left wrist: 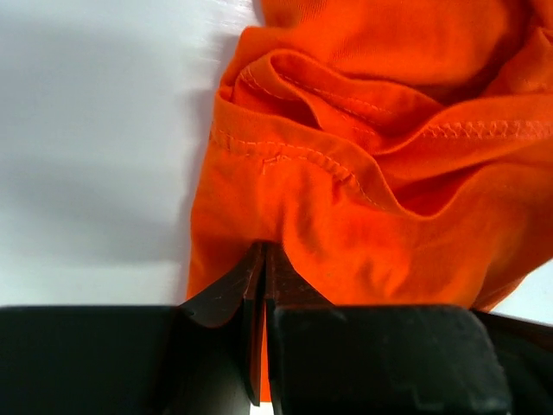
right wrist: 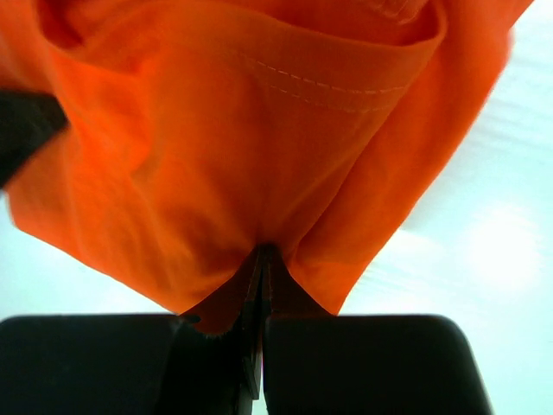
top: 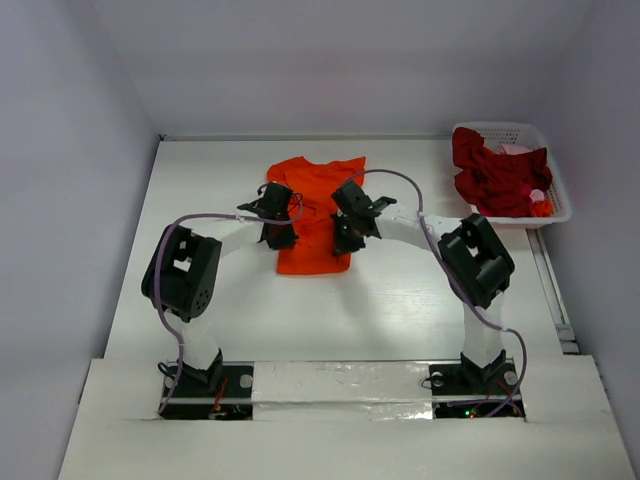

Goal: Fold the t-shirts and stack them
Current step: Grab one side of the 2/3 rectangular tshirt with both arms

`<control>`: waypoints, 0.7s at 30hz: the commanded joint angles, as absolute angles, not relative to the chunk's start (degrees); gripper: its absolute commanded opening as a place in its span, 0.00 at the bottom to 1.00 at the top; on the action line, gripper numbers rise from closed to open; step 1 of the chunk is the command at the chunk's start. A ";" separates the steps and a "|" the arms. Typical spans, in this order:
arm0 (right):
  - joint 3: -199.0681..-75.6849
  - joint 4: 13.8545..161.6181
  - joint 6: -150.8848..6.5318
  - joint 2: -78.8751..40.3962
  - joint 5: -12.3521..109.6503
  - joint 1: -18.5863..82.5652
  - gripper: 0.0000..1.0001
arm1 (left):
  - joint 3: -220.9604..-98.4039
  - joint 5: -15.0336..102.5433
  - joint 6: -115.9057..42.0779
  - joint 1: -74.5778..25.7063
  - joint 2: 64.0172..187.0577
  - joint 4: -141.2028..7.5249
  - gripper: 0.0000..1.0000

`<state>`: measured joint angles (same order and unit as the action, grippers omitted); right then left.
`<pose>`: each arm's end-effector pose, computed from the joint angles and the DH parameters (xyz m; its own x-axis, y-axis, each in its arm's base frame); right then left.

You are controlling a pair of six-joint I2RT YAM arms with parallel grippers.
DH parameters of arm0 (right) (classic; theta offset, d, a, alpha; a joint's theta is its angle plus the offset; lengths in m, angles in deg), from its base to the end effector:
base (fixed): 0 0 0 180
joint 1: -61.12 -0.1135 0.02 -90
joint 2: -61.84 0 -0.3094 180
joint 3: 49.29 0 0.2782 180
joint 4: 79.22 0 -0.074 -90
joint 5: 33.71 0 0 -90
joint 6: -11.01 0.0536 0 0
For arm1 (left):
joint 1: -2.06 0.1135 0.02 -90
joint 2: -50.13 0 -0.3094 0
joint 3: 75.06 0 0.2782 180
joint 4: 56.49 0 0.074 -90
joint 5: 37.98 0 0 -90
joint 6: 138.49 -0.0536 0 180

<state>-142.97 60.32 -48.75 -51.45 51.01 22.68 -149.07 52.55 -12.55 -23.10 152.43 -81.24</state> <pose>0.3635 0.2948 0.1939 -0.9163 -0.0870 -0.3909 -0.2240 0.9205 0.3202 0.3691 -0.1728 0.1820 -0.8321 -0.2576 -0.4911 -0.0844 0.9341 -0.3469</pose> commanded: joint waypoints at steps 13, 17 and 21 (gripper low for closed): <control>-128.20 65.57 -42.43 -46.27 51.98 18.75 0.00 | -141.83 53.16 -9.03 -29.31 152.00 -84.41 0.00; -126.17 65.31 -40.85 -44.33 51.81 18.75 0.00 | -138.50 53.86 -7.63 -30.63 149.28 -86.78 0.00; -124.85 63.55 -40.93 -41.96 53.30 18.23 0.00 | -135.33 54.13 -6.75 -31.16 146.91 -88.89 0.00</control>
<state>-127.08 67.75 -41.43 -43.43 51.23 19.36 -140.11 53.78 -7.22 -30.25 146.55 -76.69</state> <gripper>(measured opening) 0.010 0.003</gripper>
